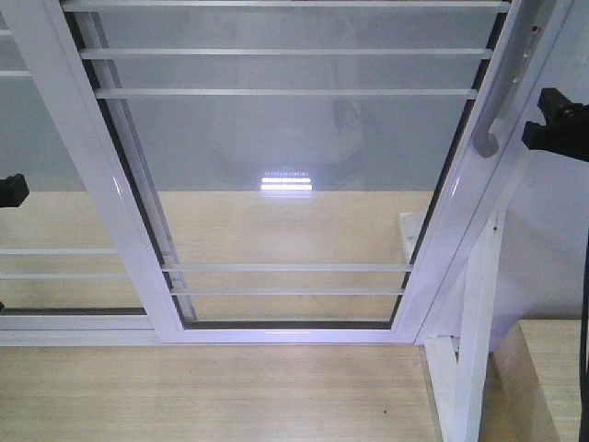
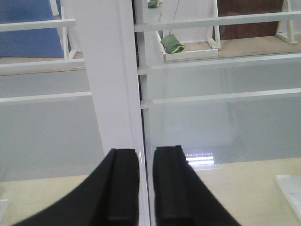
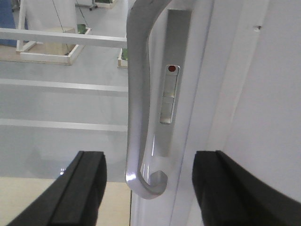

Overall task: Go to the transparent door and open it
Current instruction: 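Move the open right gripper around the silver door handle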

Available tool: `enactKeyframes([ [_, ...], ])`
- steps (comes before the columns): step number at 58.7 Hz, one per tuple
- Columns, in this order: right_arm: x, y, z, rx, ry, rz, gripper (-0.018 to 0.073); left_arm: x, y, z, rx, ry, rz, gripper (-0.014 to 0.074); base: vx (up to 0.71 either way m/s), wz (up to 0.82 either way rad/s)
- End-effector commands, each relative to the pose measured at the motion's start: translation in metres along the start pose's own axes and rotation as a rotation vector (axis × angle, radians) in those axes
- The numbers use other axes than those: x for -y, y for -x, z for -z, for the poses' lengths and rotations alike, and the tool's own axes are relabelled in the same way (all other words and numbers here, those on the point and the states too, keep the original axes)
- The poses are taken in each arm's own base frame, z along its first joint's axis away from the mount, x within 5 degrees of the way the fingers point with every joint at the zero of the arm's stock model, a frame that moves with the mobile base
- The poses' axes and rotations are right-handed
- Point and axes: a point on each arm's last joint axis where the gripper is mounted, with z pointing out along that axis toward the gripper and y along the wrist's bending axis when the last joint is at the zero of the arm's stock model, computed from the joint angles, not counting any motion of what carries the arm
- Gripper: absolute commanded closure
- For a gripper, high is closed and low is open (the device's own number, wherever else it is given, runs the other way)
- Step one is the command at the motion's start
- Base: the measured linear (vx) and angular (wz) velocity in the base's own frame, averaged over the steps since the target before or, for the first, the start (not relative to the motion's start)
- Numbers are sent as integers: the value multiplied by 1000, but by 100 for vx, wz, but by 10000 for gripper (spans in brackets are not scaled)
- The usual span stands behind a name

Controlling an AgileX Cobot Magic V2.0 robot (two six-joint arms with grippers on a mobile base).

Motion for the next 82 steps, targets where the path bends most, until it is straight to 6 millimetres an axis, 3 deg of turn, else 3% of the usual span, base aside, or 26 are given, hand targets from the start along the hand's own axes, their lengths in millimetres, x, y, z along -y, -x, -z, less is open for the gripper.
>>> enactKeyframes([
  [1, 0, 19, -7, 160, 14, 3, 70, 0, 23, 3, 152, -1, 4, 309, 0, 0],
  [9, 0, 18, -25, 140, 18, 1, 83, 0, 25, 3, 172, -1, 4, 309, 0, 0],
  [16, 2, 29, -43, 158, 18, 6, 83, 0, 25, 3, 177, 0, 2, 298, 0, 0],
  [29, 6, 38, -81, 123, 9, 8, 83, 0, 25, 3, 177, 0, 2, 220, 0, 0],
  [52, 7, 44, -120, 138, 13, 13, 83, 0, 25, 3, 175, 0, 2, 195, 0, 0],
  [64, -7, 42, -137, 130, 48, 26, 89, 0, 25, 3, 172, -1, 2, 195, 0, 0],
  [72, -7, 37, -145, 117, 45, 20, 148, 0, 25, 3, 172, -1, 2, 195, 0, 0],
  [82, -7, 36, -145, 102, 43, 15, 318, 0, 24, 3, 165, -1, 2, 195, 0, 0],
])
